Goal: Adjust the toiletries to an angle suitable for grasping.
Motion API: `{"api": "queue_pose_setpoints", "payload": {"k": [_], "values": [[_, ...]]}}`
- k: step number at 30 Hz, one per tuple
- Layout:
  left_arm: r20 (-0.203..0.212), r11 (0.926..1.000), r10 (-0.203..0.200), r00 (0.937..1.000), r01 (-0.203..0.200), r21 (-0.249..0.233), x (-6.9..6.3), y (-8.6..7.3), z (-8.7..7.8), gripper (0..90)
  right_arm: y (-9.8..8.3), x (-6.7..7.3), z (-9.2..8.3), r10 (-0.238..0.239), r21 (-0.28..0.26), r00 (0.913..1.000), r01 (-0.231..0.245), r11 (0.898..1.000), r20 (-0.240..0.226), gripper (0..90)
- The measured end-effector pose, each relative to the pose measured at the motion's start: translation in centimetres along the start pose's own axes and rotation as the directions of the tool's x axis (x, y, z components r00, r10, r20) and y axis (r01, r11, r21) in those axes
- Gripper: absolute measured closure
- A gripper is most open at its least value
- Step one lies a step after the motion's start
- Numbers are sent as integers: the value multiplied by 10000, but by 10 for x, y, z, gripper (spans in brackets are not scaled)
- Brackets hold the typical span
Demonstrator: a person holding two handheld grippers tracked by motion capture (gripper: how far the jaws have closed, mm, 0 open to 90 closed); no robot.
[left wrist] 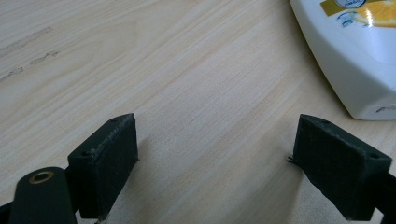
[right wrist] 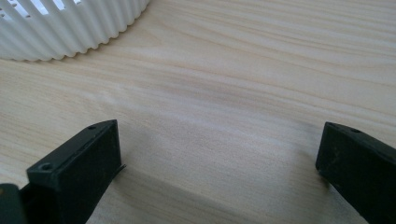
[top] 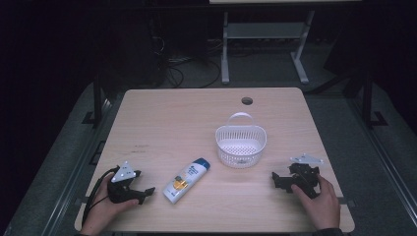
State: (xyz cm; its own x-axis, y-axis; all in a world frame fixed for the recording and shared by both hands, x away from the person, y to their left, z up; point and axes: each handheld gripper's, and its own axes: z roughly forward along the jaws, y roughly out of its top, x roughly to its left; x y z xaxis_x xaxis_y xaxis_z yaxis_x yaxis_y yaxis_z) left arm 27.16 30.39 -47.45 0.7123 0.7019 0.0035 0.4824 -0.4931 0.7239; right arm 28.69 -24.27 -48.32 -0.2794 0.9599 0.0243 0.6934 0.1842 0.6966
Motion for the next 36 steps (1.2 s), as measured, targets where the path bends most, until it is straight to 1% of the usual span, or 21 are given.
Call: {"api": "queue_pose_setpoints", "payload": {"k": [7, 8, 10, 11, 13, 14, 15, 16, 17, 18, 19, 20, 21, 22, 23, 24, 25, 27, 30, 32, 36], "values": [[-25, 10000, -25, 10000, 25, -25, 0, 0, -1, 158, 0, 0, 0, 14, 6, 10000, -14, 10000, -2, 0], [-7, 10000, -17, 10000, 17, 9, 0, 0, -2, 197, 0, 0, 0, -8, -3, 10000, 8, 10000, -1, 0], [59, 10000, 1, 10000, -2, 96, 0, 1, -6, 308, 0, 0, 0, -7, -3, 10000, 7, 10000, -2, 0], [59, 10000, 1, 10000, -2, 96, 0, 1, -6, 319, 0, 0, 0, -7, -3, 10000, 7, 10000, -2, 0], [133, 10000, 7, 9999, -8, 78, -1, 2, -8, 407, 0, 0, 0, 0, -4, 10000, 0, 10000, 11, 0], [267, 10000, 59, 9996, -58, -42, -2, 5, -11, 432, 0, 0, 0, 9, -3, 10000, -9, 10000, 17, 0], [267, 10000, 59, 9996, -58, -42, -2, 5, -11, 470, 0, 0, 0, 9, -3, 10000, -9, 10000, 17, 0], [439, 9997, -61, 9990, 71, -217, -4, 8, -13, 519, 0, 0, 0, 10, -3, 10000, -10, 10000, 20, 0], [439, 9997, -61, 9990, 71, -217, -4, 8, -13, 561, 0, 0, 0, 10, -3, 10000, -10, 10000, 20, 0], [518, 9996, -87, 9986, 101, -280, -5, 11, -15, 561, 0, 0, 0, 17, -1, 10000, -17, 10000, 23, 0], [586, 9993, -124, 9982, 145, -349, -6, 12, -15, 675, 0, 0, 0, 26, -6, 10000, -26, 10000, 29, 0], [872, 9985, -234, 9959, 276, -471, -8, 17, -17, 719, 0, 0, 0, 43, -4, 10000, -43, 10000, 41, 0], [872, 9985, -234, 9959, 276, -471, -8, 17, -17, 766, 0, 0, 0, 43, -4, 10000, -43, 10000, 41, 0], [974, 9979, -274, 9949, 329, -551, -8, 18, -17, 766, 0, 0, 0, 42, -6, 10000, -42, 10000, 41, 0], [1113, 9973, -335, 9932, 404, -610, -10, 21, -18, 872, 0, 0, 0, 43, -6, 10000, -43, 10000, 40, 0], [1205, 9976, -334, 9921, 404, -567, -14, 25, -16, 900, 0, 1, 0, 45, -5, 10000, -45, 10000, 42, 0], [1205, 9976, -334, 9921, 404, -567, -14, 25, -16, 900, 0, 1, 0, 45, -5, 10000, -45, 10000, 42, 0], [1238, 9984, -320, 9918, 376, -432, -19, 29, -13, 900, 0, 0, 0, 43, -6, 10000, -43, 10000, 40, 0], [1226, 9994, -311, 9920, 325, -91, -25, 32, -4, 900, 0, 0, 0, 42, -5, 10000, -42, 10000, 41, 0], [1307, 9998, -177, 9913, 161, 135, -28, 33, 3, 900, 0, 0, 0, 44, -5, 10000, -44, 10000, 41, 0], [1411, 9994, 28, 9900, -78, 349, -34, 35, 9, 900, 0, 0, 0, 45, -4, 10000, -45, 10000, 40, 0]]}}
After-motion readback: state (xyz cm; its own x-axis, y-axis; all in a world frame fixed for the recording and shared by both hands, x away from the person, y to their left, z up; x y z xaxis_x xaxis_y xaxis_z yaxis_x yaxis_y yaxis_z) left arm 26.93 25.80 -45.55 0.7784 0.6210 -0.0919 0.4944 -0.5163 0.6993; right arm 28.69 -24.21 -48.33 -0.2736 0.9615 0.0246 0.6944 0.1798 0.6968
